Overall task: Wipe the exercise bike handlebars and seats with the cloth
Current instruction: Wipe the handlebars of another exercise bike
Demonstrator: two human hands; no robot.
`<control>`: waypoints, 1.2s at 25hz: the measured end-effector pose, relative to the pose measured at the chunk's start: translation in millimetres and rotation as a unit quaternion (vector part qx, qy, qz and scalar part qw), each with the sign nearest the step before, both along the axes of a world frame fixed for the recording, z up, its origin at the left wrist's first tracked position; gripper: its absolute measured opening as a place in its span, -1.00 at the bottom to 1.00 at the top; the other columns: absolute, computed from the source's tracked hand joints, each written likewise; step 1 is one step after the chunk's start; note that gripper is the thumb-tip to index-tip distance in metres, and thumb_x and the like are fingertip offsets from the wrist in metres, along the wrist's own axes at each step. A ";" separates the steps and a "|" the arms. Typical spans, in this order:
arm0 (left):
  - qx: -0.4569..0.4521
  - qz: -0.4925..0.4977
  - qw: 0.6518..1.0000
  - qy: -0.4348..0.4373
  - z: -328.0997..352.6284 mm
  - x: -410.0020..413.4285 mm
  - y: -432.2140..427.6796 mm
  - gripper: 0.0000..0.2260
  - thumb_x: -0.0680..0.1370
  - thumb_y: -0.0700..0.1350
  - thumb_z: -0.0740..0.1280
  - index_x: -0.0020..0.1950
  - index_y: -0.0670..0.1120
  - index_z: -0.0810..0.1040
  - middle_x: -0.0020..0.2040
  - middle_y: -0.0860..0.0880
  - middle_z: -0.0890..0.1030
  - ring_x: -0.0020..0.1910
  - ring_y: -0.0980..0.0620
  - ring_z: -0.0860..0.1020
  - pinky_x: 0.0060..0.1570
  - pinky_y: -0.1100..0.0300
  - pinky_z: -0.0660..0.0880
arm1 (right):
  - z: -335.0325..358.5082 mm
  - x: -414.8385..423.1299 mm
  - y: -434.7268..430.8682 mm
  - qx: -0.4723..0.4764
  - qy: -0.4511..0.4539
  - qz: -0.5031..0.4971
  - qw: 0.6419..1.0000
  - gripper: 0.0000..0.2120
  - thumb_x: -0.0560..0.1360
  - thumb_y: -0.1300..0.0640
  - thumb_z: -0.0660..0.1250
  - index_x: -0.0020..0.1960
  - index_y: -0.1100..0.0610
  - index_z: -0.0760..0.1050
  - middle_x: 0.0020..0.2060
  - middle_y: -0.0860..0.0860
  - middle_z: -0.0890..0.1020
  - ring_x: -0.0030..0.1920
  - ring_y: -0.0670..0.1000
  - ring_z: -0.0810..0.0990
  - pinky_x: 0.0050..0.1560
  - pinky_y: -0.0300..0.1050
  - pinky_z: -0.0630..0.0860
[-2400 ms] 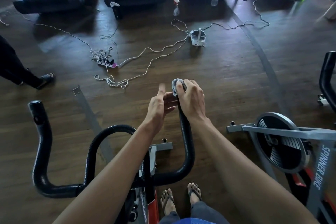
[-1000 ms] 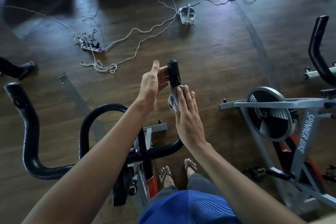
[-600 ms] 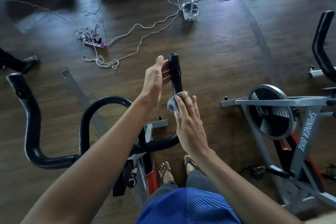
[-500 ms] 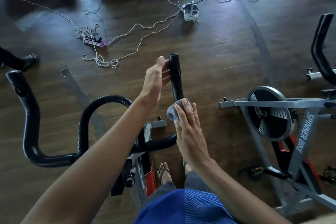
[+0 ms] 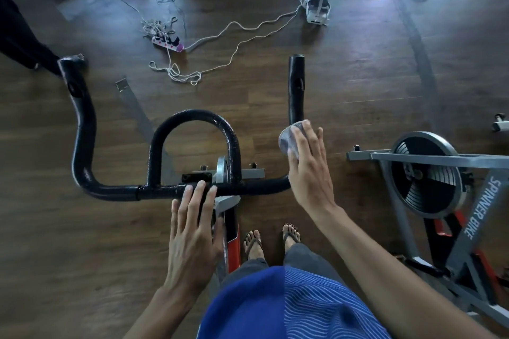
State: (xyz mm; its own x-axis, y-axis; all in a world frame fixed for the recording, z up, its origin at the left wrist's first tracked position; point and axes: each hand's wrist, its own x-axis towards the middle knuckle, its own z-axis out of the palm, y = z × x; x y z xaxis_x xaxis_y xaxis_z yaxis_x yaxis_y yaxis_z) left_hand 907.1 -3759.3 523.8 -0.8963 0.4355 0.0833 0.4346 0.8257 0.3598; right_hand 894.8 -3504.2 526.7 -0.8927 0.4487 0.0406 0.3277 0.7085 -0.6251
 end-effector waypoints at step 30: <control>0.015 0.030 0.999 0.009 -9.7 2.5 -1.5 -0.21 0.51 -0.20 0.44 0.63 -0.11 0.07 0.64 -0.07 0.05 0.64 -0.07 -0.07 0.59 -0.03 -0.22 | -26.8 68.2 -20.4 0.121 0.037 0.127 0.984 -0.14 0.39 0.60 0.28 0.60 0.15 0.15 0.61 0.07 0.13 0.63 0.14 -0.11 0.55 0.23 -0.01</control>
State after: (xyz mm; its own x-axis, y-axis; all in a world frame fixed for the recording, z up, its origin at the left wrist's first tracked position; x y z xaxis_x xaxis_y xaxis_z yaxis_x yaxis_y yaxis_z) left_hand 909.6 -3760.8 514.2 -0.9187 0.3789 0.1116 0.3919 0.8391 0.3773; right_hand 963.0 -3524.5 500.0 -0.9652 0.1810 0.1888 0.0806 0.8927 -0.4434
